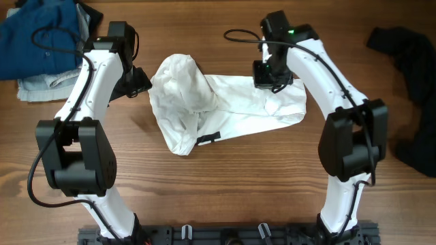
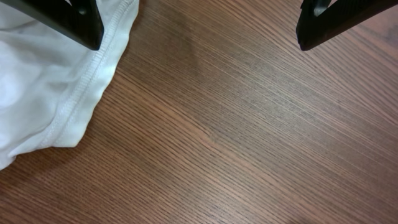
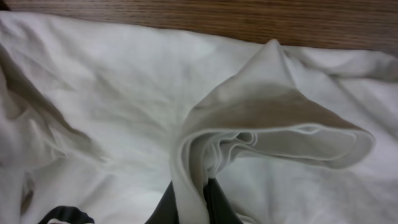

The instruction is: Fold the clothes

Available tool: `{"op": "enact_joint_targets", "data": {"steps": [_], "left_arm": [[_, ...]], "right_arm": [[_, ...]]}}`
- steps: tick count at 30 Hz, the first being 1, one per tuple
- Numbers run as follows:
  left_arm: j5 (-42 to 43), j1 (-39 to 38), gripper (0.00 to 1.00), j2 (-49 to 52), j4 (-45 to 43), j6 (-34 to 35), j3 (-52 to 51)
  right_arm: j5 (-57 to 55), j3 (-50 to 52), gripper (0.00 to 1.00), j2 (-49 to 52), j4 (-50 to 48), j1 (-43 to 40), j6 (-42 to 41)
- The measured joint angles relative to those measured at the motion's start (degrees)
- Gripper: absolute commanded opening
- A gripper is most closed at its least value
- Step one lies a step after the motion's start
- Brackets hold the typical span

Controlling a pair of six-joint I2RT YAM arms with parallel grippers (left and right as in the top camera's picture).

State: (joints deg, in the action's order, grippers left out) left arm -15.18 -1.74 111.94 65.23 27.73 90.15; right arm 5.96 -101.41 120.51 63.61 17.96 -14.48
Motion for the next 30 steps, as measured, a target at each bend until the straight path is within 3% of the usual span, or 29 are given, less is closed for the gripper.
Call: {"op": "enact_joint_targets", "data": {"steps": [1,4,5,11,14,20,30], "left_arm": [[0.0,0.0,1.0,0.0,0.02,0.0,0.0],[0.0,0.0,1.0,0.0,0.0,0.0,0.0],[0.0,0.0,1.0,0.0,-0.04,0.0,0.0],[0.0,0.0,1.0,0.0,-0.22,0.0,0.0],[0.04,0.0,1.0,0.0,-0.31,0.0,0.0],[5.38,0.0,1.0,0.0,-3.63,-2.01,0.0],[23.34,0.74,1.0,8.74,-8.46,-20.68,-0.02]], "right_arm": [[0.2,0.0,0.06,0.39,-0.74,0.74,-0.44],[1.6,0.0,0.47,0.68,-2.82,2.78,-0.83],[2.25,0.0,0.53,0.68,-3.39,3.45,-1.31],[4.81,-0.96,0.58,0.68,-0.42,5.05,-1.73],[5.09,-3.76,0.75,-0.13,0.66,4.26,-0.74],[3.61,-5.16,0.75,-6.14,3.52,-1.05,0.55],[2.49,-5.01,0.77,-6.21,4.35,-8.07,2.62]]}}
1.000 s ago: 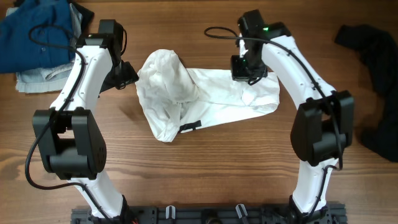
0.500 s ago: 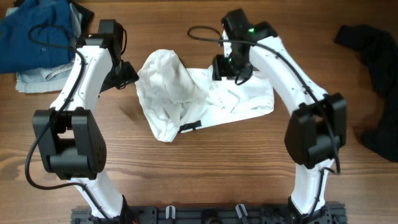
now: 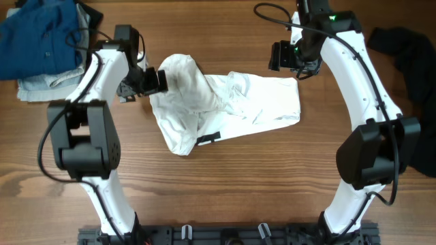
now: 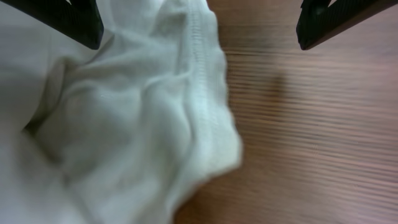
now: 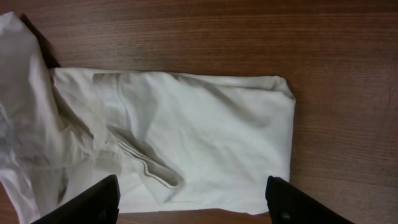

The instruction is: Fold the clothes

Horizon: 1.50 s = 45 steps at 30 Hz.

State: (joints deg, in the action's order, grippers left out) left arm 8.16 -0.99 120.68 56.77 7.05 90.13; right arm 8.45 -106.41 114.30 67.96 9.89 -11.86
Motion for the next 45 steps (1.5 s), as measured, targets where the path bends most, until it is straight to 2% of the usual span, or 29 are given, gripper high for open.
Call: {"op": "enact_joint_targets", "data": {"steps": [3,7,11,16,20,21,22,24,25,29,31,32,34,36,37,41,45], "left_arm": [[4.7,0.83,1.0,1.9,3.1,-5.44,-0.57],[7.1,1.14,1.0,1.42,1.05,-8.26,-2.75],[12.9,1.36,1.0,-2.14,-8.41,-9.33,-9.22],[24.41,0.72,1.0,-3.74,-20.63,-10.12,-14.97],[31.32,-1.68,1.0,-3.48,-24.3,-11.08,-16.79],[32.11,-2.43,0.95,-3.41,-24.33,-11.1,-16.92],[32.89,-3.48,0.78,-3.37,-24.35,-11.13,-17.05],[33.92,-5.92,0.54,-3.04,-24.5,-11.21,-17.25],[32.74,-6.8,0.38,-2.75,-24.48,-11.13,-17.55],[29.75,-7.5,0.11,-1.79,-24.22,-8.68,-18.08],[28.44,-6.84,0.04,-1.62,-23.58,-6.88,-18.18],[28.35,-6.58,0.04,-1.62,-23.15,-6.16,-18.25],[28.61,-5.29,0.04,-1.6,-21.81,-5.03,-18.29],[29.07,-3.3,0.04,-1.6,-20.37,-4.11,-18.36],[29.24,-2.05,0.04,-1.6,-19.58,-3.72,-18.43],[29.11,3.23,0.04,-1.99,-16.68,-3.17,-18.64],[27.82,4.87,0.04,-2.56,-15.93,-3.04,-18.86]], "right_arm": [[0.0,0.0,0.77,0.0,-0.04,0.09,0.24],[-0.15,0.0,0.78,0.0,-0.39,0.09,0.57],[-0.17,0.0,0.8,0.0,-0.9,0.09,0.68],[-0.17,0.0,0.8,0.0,-0.94,0.09,0.83],[-0.17,0.0,0.8,0.0,-1.11,0.09,0.85],[-0.17,0.0,0.8,0.0,-1.11,0.09,0.85],[-0.17,0.0,0.8,0.0,-1.11,0.09,0.85],[-0.17,0.0,0.8,0.0,-1.11,0.09,0.85],[-0.17,0.0,0.8,0.0,-1.11,0.09,0.85],[-0.17,0.0,0.8,0.0,-1.09,0.09,0.85],[-0.17,0.0,0.77,0.0,-1.11,0.09,0.85],[-0.17,0.0,0.74,0.0,-1.11,0.09,0.85],[-0.17,0.02,0.53,0.0,-1.11,0.09,0.83],[-0.22,0.15,0.13,0.0,-1.14,0.09,0.55],[-0.15,0.48,0.04,0.0,-1.2,0.15,0.55],[2.95,6.8,0.04,0.13,-5.51,0.81,0.2],[11.17,16.92,0.04,0.37,-14.47,2.23,0.61]]}}
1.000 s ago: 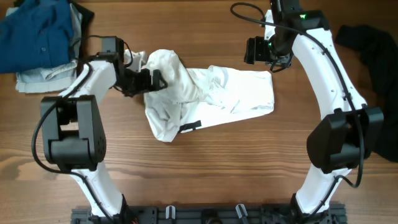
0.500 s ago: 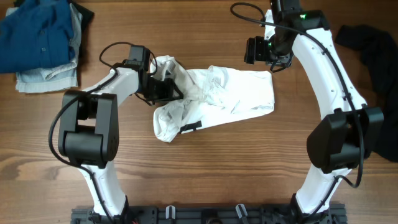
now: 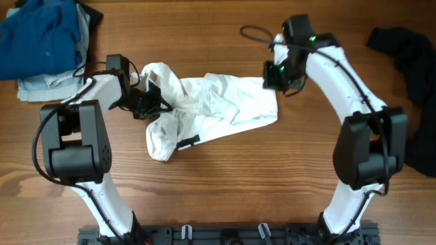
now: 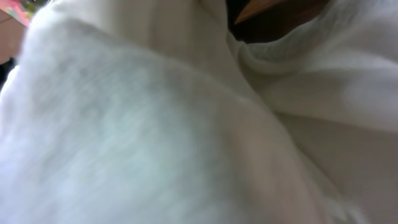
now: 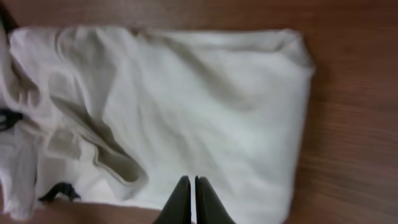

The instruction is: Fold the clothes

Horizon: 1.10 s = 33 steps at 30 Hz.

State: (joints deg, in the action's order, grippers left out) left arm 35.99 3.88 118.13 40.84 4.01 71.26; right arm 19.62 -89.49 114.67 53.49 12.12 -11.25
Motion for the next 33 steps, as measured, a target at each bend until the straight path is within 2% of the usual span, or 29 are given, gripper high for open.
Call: {"op": "enact_joint_targets", "data": {"steps": [3,7,15,22,30,33], "left_arm": [[-0.39,-0.07,0.04,-0.17,-0.02,0.0,-0.07],[-1.46,-0.07,0.04,-0.61,0.55,0.0,-0.09],[-8.81,0.44,0.04,-4.15,5.03,0.42,-0.57],[-10.95,-0.52,0.04,-13.75,8.87,4.48,-0.33],[-12.59,-10.45,0.04,-20.46,7.5,11.69,5.6],[-13.03,-17.16,0.04,-20.46,0.72,14.67,6.03]], "right_arm": [[4.83,6.99,0.04,0.52,-6.8,0.28,0.0],[5.86,13.05,0.04,1.01,-14.16,0.11,-1.66],[9.09,13.64,0.04,4.39,-18.91,-1.81,-3.87],[14.6,12.09,0.04,7.19,-19.56,-2.69,-4.11],[15.13,12.09,0.04,7.34,-19.74,-2.84,-4.11],[15.21,12.09,0.04,7.37,-19.74,-2.84,-4.09]]}}
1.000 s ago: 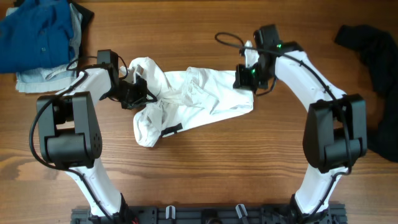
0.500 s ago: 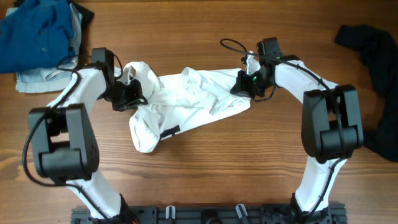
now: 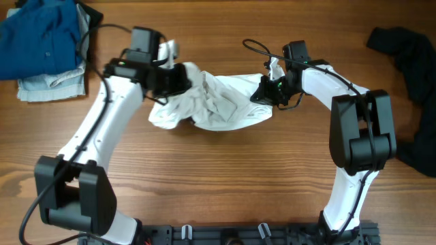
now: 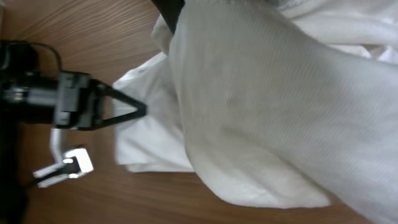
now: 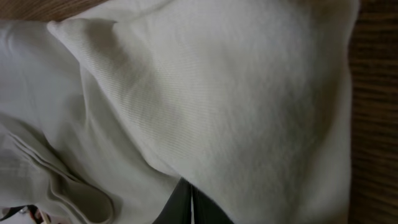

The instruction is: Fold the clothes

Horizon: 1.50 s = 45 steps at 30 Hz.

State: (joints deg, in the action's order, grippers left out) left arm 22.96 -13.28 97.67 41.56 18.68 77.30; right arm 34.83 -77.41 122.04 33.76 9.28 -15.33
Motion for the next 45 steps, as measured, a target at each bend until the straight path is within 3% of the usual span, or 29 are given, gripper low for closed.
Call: {"op": "enact_joint_targets", "data": {"steps": [12,22,25,26,28,30,33,36,40,45], "left_arm": [[-0.04,-11.47,0.04,4.72,-12.79,9.18,0.02],[-0.15,-14.01,0.04,7.48,-16.55,11.69,0.02],[-0.35,-14.21,0.04,7.76,-16.9,11.69,0.02],[-0.46,-14.21,0.1,7.82,-17.07,11.69,0.02],[-0.48,-14.27,0.7,8.55,-18.34,11.89,0.02],[-0.63,-14.67,1.0,9.31,-21.07,11.96,-0.02],[-0.66,-17.09,1.0,10.47,-28.65,12.07,-0.04],[-0.63,-20.2,1.0,10.51,-34.03,11.96,-0.02],[-0.39,-23.58,1.0,10.51,-35.58,10.64,-0.02],[1.6,-22.03,1.0,10.51,-36.87,10.32,0.17]], "right_arm": [[0.07,0.0,0.04,0.0,0.0,-0.02,0.0],[3.76,-0.37,0.04,0.31,0.04,-1.81,0.46],[4.24,-0.42,0.04,-3.61,0.07,-5.11,0.2],[4.61,-0.44,0.04,-6.21,0.07,-6.54,-0.02],[5.62,-1.25,0.05,-16.02,-0.02,-11.04,-0.55],[6.12,-2.4,0.05,-22.1,-0.17,-14.01,-0.9],[6.8,-3.54,0.05,-29.88,1.07,-18.67,-0.98],[7.1,-3.63,0.04,-30.73,2.91,-20.81,-1.11],[7.13,-3.43,0.04,-30.12,3.52,-21.22,-0.9],[6.25,-3.43,0.05,-30.12,3.45,-21.22,-0.9]]}}
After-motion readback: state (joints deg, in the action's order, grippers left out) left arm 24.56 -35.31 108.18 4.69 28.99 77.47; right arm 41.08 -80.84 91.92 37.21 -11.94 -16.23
